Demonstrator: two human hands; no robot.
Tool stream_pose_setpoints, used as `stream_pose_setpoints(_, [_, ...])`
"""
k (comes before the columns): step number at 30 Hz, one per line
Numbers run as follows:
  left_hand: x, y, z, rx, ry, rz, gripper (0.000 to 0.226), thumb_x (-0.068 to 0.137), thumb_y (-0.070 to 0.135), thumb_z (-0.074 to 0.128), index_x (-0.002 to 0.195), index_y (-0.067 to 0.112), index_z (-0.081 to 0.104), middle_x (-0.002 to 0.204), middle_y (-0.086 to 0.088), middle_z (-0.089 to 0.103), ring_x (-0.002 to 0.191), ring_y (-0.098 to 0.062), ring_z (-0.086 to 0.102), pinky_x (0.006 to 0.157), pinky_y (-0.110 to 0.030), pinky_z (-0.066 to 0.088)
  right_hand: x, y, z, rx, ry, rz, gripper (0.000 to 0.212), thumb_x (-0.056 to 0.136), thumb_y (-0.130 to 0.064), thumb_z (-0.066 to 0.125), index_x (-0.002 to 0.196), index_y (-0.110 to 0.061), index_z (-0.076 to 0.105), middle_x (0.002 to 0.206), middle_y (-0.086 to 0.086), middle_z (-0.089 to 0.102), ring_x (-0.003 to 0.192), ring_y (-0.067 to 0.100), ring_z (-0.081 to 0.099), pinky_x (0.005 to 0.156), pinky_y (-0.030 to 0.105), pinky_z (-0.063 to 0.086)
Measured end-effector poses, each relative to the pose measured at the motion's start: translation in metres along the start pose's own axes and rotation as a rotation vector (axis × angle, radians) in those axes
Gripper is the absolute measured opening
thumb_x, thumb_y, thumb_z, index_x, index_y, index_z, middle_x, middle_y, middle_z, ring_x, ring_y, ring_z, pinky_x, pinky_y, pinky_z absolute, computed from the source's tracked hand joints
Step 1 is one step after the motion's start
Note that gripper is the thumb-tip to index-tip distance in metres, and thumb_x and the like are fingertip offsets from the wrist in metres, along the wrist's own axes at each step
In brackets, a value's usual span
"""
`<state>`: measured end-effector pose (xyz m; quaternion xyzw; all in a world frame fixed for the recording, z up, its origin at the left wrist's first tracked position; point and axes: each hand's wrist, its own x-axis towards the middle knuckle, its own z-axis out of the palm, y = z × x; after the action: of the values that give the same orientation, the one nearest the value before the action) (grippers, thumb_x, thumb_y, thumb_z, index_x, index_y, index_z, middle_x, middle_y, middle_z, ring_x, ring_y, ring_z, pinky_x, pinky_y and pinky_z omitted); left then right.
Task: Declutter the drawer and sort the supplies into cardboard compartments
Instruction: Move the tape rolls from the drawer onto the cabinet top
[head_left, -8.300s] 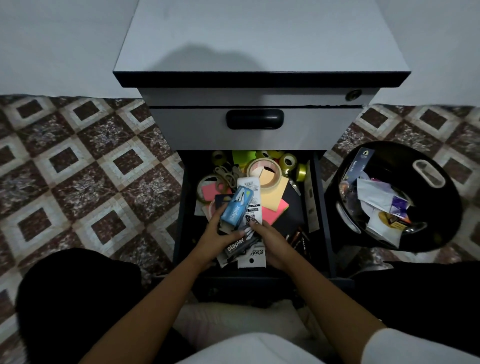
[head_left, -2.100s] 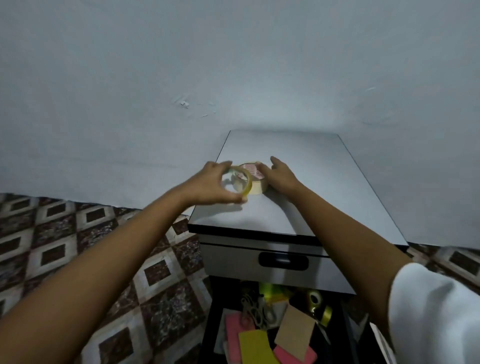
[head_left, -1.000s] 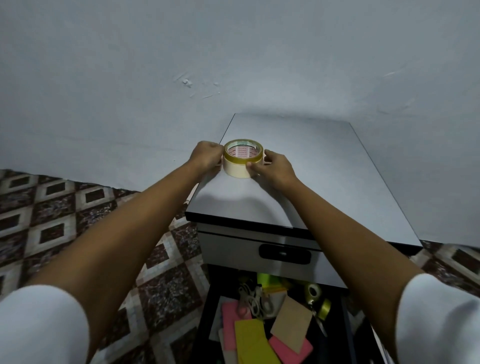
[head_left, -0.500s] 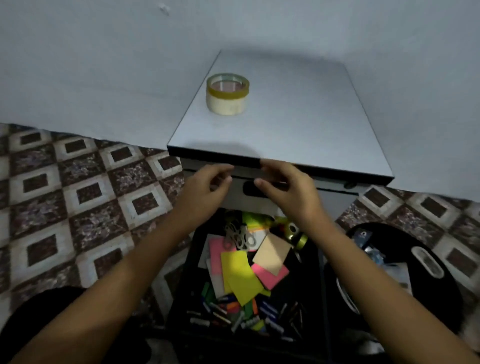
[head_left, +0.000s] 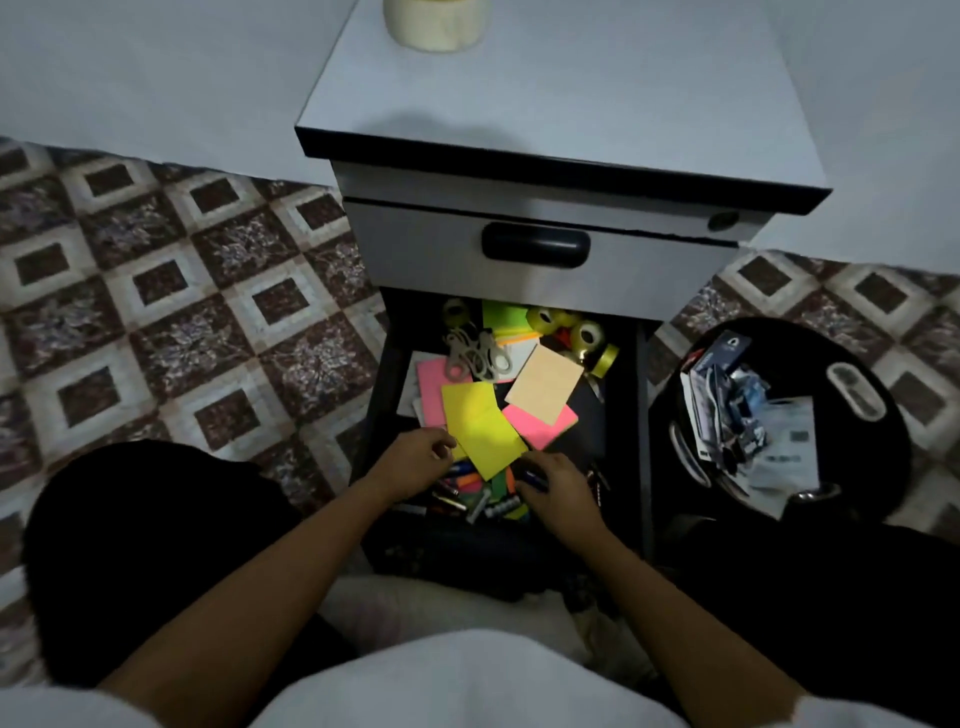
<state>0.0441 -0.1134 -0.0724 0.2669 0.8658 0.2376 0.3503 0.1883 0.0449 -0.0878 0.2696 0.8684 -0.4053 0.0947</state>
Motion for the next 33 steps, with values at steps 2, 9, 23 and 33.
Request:
stream_pose_setpoints(2, [-0.001, -0.006, 0.010, 0.058, -0.051, 0.003, 0.031, 0.089, 0.012, 0.057, 0.118, 0.004, 0.062, 0.115, -0.015, 0.064, 0.101, -0.023, 0.059, 0.075, -0.022, 0.038, 0.000, 0.005, 0.005, -0.053, 0.010, -0.005, 0.045, 0.086, -0.019, 0.064, 0.128, -0.008, 0.055, 0.121, 0.018, 0.054, 0.113, 0.030, 0.053, 0.090, 0.027, 0.039])
stream_pose_setpoints(9, [-0.001, -0.015, 0.026, 0.165, -0.154, 0.021, 0.036, 0.087, 0.016, 0.060, 0.122, 0.007, 0.057, 0.119, -0.017, 0.057, 0.109, -0.029, 0.055, 0.089, -0.031, 0.044, 0.001, 0.012, 0.013, -0.221, -0.031, -0.014, 0.050, 0.090, -0.026, 0.057, 0.137, -0.012, 0.044, 0.125, 0.019, 0.046, 0.114, 0.037, 0.048, 0.096, 0.038, 0.041])
stream_pose_setpoints(23, [0.009, -0.015, 0.034, 0.188, -0.148, 0.109, 0.036, 0.088, 0.024, 0.062, 0.121, 0.009, 0.058, 0.110, -0.013, 0.057, 0.103, -0.026, 0.056, 0.074, -0.023, 0.037, 0.010, 0.012, 0.007, -0.027, 0.110, 0.040, 0.052, 0.089, -0.020, 0.060, 0.137, -0.010, 0.043, 0.125, 0.018, 0.048, 0.115, 0.032, 0.047, 0.093, 0.029, 0.037])
stream_pose_setpoints(33, [0.073, 0.038, 0.012, 0.185, 0.101, 0.208, 0.040, 0.092, 0.021, 0.055, 0.130, 0.012, 0.050, 0.131, -0.012, 0.046, 0.122, -0.028, 0.042, 0.093, -0.026, 0.033, 0.118, 0.011, -0.048, 0.255, 0.490, 0.341, 0.059, 0.093, -0.015, 0.049, 0.148, -0.016, 0.026, 0.148, 0.024, 0.024, 0.125, 0.041, 0.042, 0.102, 0.042, 0.039])
